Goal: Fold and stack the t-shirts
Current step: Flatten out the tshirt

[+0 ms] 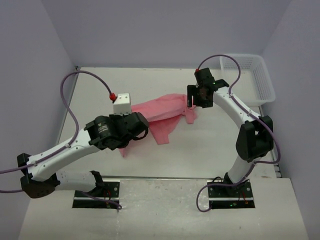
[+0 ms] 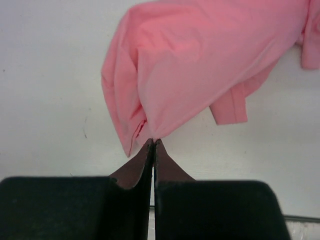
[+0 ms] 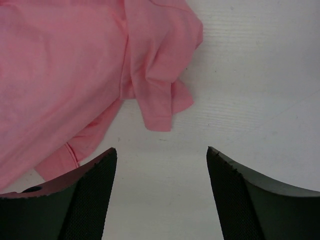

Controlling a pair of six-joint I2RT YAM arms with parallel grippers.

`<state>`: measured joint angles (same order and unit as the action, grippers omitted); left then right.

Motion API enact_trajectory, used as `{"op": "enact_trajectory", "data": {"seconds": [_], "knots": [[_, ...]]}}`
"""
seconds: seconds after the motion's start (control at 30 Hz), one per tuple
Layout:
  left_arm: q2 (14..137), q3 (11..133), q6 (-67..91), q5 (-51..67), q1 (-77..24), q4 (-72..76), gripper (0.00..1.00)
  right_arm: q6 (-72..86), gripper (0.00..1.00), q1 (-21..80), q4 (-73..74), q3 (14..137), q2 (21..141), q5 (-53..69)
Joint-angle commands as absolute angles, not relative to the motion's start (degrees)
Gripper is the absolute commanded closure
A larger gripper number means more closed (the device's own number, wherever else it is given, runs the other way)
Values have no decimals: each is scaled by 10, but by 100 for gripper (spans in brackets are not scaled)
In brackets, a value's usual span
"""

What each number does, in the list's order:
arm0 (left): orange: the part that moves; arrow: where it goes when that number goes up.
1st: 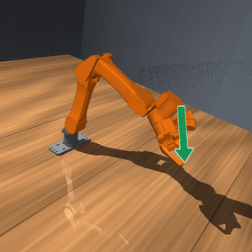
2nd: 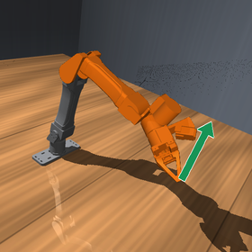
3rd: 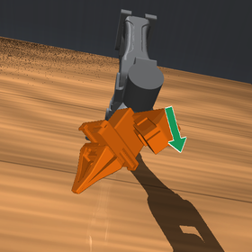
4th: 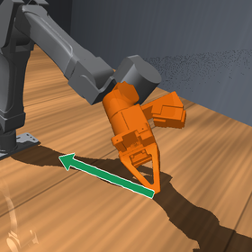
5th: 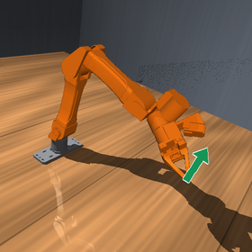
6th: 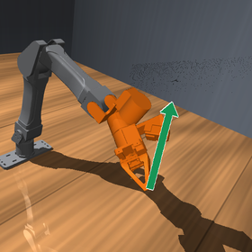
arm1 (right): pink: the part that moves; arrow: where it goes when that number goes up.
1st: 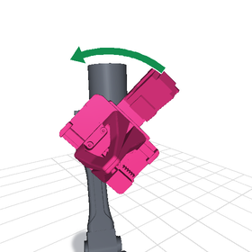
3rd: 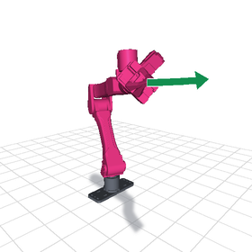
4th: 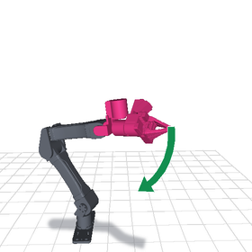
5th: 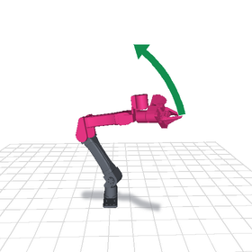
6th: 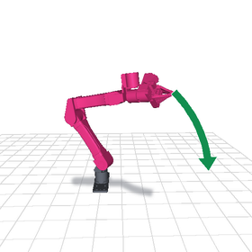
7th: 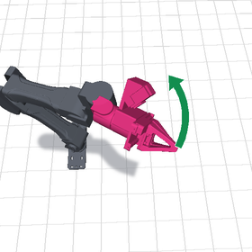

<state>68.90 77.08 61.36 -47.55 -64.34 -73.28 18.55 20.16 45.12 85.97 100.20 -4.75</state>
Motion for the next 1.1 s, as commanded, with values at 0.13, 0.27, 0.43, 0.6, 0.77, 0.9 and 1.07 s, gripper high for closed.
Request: {"op": "enact_trajectory", "data": {"seconds": [0.13,0.27,0.43,0.6,0.77,0.9,1.07], "knots": [[694,908,528,-572,-528,-752,100,200,35,195,453,860,1018,-27],[700,947,465,-576,-499,-729,100,208,38,196,433,830,1022,-4],[703,938,453,-575,-496,-725,100,212,32,226,394,773,1002,36],[704,883,437,-549,-496,-686,100,236,36,280,364,720,980,33],[714,838,419,-516,-496,-637,100,270,38,343,348,705,952,33],[720,811,410,-497,-496,-614,100,286,42,361,341,701,948,39],[718,797,407,-490,-496,-603,100,293,48,378,327,692,960,51]]}}
